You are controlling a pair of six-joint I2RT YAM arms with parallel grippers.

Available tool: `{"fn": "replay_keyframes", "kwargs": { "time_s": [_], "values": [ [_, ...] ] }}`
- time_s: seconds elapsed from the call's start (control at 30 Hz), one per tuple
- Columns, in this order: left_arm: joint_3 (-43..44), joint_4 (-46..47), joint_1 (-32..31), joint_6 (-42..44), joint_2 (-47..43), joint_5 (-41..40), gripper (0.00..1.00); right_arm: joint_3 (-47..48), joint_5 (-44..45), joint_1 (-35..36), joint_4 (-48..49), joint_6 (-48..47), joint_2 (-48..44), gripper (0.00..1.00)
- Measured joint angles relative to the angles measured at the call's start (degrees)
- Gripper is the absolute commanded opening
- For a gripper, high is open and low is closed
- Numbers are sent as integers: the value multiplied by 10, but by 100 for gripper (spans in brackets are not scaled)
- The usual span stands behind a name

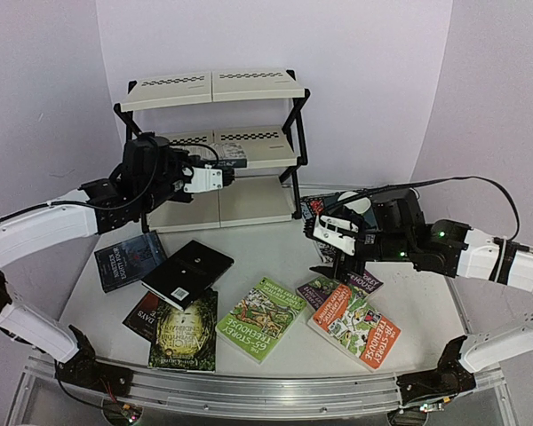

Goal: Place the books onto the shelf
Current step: Place the book on the shelf.

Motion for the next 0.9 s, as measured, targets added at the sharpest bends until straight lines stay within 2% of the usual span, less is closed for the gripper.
{"fn": "replay_keyframes", "kwargs": {
  "time_s": [0.43,0.9],
  "values": [
    [23,9,134,6,22,75,0,0,-10,0,2,5,0,98],
    [32,35,225,13,107,183,0,20,-15,0,-4,5,0,98]
  ]
}}
